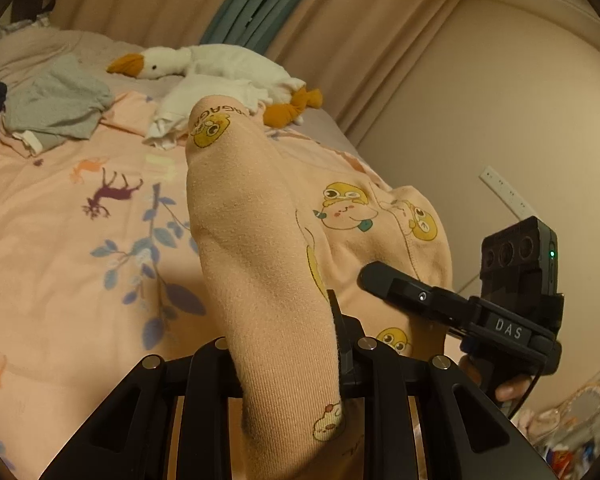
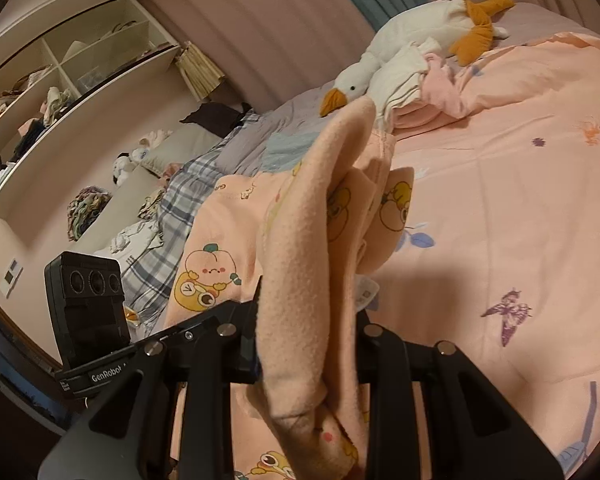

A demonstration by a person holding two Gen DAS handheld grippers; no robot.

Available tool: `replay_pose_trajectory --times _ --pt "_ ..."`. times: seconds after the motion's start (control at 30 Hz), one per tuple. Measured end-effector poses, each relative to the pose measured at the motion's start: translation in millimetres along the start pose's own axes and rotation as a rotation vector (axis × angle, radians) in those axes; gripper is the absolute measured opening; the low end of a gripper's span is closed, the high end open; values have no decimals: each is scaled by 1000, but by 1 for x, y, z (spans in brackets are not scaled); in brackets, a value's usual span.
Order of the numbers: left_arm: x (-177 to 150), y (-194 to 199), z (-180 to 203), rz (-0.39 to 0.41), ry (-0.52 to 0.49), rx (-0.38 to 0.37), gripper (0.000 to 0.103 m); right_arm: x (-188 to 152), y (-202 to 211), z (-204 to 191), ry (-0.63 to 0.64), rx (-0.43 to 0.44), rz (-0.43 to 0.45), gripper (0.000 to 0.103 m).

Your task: Fold small clothes

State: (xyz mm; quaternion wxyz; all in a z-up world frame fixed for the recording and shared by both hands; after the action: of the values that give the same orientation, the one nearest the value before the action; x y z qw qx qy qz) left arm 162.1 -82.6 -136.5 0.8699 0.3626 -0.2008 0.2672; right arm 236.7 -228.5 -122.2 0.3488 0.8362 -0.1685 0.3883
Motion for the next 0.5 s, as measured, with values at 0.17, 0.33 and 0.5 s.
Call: replay_pose_trajectory --times 0.17,0.33,0.5 --pt "6 11 -12 24 20 1 23 3 -10 -14 15 56 0 27" --pt "10 24 -27 45 23 27 23 1 -28 -28 33 110 -21 27" --pt "15 37 -40 76 65 0 23 -4 -46 -38 25 191 -30 27"
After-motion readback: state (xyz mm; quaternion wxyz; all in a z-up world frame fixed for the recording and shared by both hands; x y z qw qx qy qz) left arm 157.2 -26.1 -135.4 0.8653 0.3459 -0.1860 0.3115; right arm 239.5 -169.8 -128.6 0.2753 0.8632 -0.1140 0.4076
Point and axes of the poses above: each gripper's, at about its wrist camera, not at the fingertips, and y roughly against the way its jaws point, z to its right, x to its top, the point moved 8 cm from there along -y, roughly the way its jaws point, and after that the axes turned 14 degrees about y, right-handed, at the moved point
